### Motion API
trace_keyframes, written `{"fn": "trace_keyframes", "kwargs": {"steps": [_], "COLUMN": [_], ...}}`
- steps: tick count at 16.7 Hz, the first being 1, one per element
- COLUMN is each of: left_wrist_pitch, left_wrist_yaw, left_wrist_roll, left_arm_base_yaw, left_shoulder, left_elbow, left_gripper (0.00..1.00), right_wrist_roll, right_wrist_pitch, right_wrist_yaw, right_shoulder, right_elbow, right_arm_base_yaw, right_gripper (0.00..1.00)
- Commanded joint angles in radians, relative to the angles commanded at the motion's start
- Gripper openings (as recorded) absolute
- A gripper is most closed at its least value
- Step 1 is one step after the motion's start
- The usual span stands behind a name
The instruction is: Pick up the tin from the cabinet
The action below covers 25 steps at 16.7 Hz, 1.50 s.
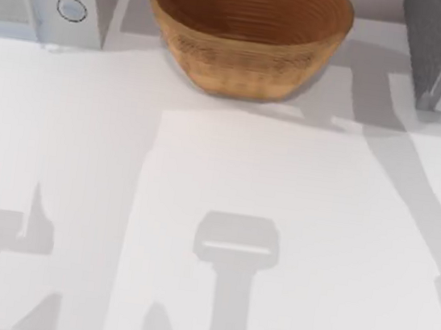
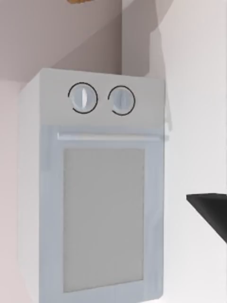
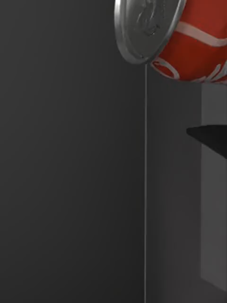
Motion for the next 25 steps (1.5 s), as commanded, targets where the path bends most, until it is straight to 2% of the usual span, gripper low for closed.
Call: {"fn": "trace_keyframes", "kwargs": {"steps": [5, 6, 16, 19, 25], "left_wrist_pitch": [0.0, 0.0, 0.0, 0.0, 0.0], "left_wrist_yaw": [0.0, 0.0, 0.0, 0.0, 0.0], "left_wrist_roll": [0.0, 0.0, 0.0, 0.0, 0.0], "left_arm_base_yaw": [0.0, 0.0, 0.0, 0.0, 0.0], "left_shoulder": [0.0, 0.0, 0.0, 0.0, 0.0], "left_elbow": [0.0, 0.0, 0.0, 0.0, 0.0], "left_gripper": [1.0, 1.0, 1.0, 1.0, 1.0], "right_wrist_roll": [0.0, 0.0, 0.001, 0.0, -0.001], "right_wrist_pitch": [0.0, 0.0, -0.016, -0.104, -0.34], "right_wrist_yaw": [0.0, 0.0, 0.016, 0.106, 0.365], "right_shoulder": [0.0, 0.0, -0.017, -0.096, -0.305], "right_elbow": [0.0, 0.0, 0.005, 0.016, 0.031], "right_arm_base_yaw": [0.0, 0.0, 0.017, 0.108, 0.371], "right_gripper": [0.02, 0.0, 0.0, 0.0, 0.0]}}
